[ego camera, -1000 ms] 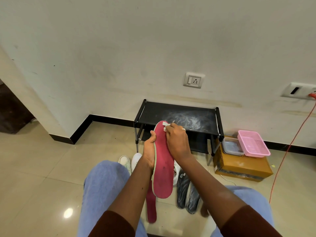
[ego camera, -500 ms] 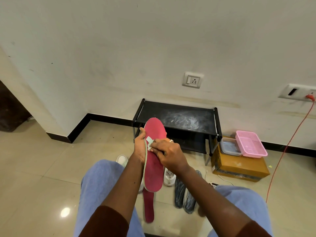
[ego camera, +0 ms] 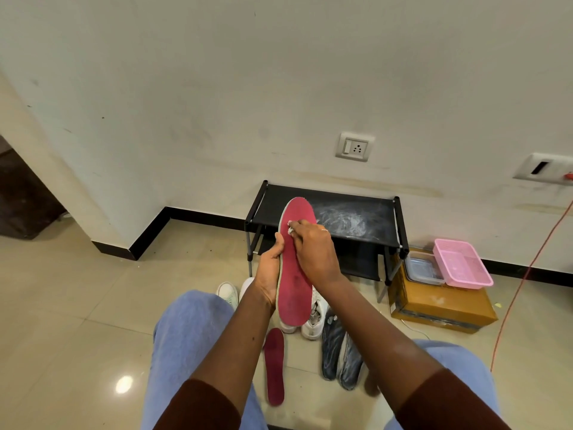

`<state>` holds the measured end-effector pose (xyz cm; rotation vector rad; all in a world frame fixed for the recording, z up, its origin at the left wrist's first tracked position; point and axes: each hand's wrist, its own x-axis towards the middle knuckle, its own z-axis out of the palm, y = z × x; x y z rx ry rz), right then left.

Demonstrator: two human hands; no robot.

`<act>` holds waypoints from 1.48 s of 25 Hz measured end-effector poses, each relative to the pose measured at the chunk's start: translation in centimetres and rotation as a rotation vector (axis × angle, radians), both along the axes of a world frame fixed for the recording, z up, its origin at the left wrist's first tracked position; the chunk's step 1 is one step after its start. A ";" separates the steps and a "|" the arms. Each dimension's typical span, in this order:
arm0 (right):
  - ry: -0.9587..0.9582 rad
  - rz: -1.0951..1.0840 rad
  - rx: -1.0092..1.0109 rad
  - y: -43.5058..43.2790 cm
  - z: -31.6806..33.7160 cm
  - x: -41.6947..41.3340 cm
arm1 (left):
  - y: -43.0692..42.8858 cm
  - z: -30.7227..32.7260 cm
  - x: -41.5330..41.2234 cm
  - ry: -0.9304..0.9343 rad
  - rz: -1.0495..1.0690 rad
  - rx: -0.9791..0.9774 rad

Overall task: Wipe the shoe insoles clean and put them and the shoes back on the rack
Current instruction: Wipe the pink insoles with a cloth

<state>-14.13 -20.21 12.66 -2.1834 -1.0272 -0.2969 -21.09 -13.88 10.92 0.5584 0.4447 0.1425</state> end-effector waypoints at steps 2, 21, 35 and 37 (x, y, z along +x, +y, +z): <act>0.037 0.087 -0.005 -0.3 0.3 -0.4 | 0.4 -0.3 0.2 -0.001 0.030 -0.028; -0.068 0.111 -0.115 -0.3 0.1 -0.3 | 0.8 -0.3 0.6 0.020 0.019 0.035; -0.046 0.157 -0.068 -0.4 -0.8 -2.2 | 2.5 -0.6 1.3 -0.096 0.070 -0.070; -0.083 0.215 0.007 -1.2 -1.2 -3.2 | 2.5 -0.4 1.5 -0.122 0.076 -0.091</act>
